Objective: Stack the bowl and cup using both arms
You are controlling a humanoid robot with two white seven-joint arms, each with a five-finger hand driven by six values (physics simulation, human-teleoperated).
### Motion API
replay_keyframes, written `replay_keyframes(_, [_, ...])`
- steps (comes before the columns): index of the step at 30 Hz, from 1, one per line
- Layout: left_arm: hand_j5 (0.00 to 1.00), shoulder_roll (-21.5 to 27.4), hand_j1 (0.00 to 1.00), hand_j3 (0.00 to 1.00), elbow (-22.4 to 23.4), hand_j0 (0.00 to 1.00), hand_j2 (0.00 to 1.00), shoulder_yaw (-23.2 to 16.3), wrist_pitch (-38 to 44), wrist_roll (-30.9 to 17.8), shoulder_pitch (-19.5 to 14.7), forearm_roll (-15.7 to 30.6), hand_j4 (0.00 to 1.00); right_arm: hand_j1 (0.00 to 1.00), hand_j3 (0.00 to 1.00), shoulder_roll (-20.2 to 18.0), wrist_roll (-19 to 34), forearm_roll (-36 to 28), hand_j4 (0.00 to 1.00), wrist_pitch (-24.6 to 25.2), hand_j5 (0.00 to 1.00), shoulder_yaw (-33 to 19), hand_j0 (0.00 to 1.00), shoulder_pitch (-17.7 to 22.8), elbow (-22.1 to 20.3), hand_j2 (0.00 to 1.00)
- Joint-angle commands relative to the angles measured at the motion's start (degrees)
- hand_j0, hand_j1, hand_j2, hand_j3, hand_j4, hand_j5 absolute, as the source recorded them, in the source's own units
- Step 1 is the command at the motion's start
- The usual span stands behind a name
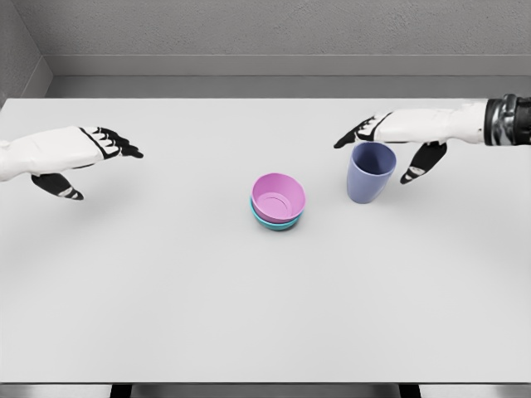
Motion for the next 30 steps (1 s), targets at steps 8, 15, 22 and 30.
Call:
replay_keyframes(8, [1.0, 0.0, 1.0, 1.0, 0.7, 1.0, 1.0, 0.4, 0.1, 0.0, 0.0, 0.3, 1.0, 1.0, 1.0, 0.5, -0.1, 1.0, 1.0, 0.1, 1.0, -0.1, 1.0, 0.1, 0.4, 1.0])
replay_keyframes(15, [1.0, 0.0, 1.0, 1.0, 0.8, 1.0, 1.0, 0.4, 0.1, 0.0, -0.1, 0.4, 1.0, 1.0, 1.0, 1.8, -0.1, 1.2, 1.0, 0.1, 1.0, 0.0, 1.0, 0.3, 0.9, 1.0])
replay_keyframes(22, [1.0, 0.0, 1.0, 1.0, 0.9, 1.0, 1.0, 0.5, 0.1, 0.0, -0.1, 0.4, 1.0, 1.0, 1.0, 3.3, -0.1, 1.9, 1.0, 0.1, 1.0, 0.0, 1.0, 0.8, 3.1, 1.0])
replay_keyframes(30, [1.0, -0.7, 1.0, 1.0, 1.4, 1.0, 1.0, 0.5, 0.1, 0.0, -0.1, 0.4, 1.0, 1.0, 1.0, 3.5, -0.1, 2.0, 1.0, 0.1, 1.0, 0.0, 1.0, 1.1, 3.6, 1.0])
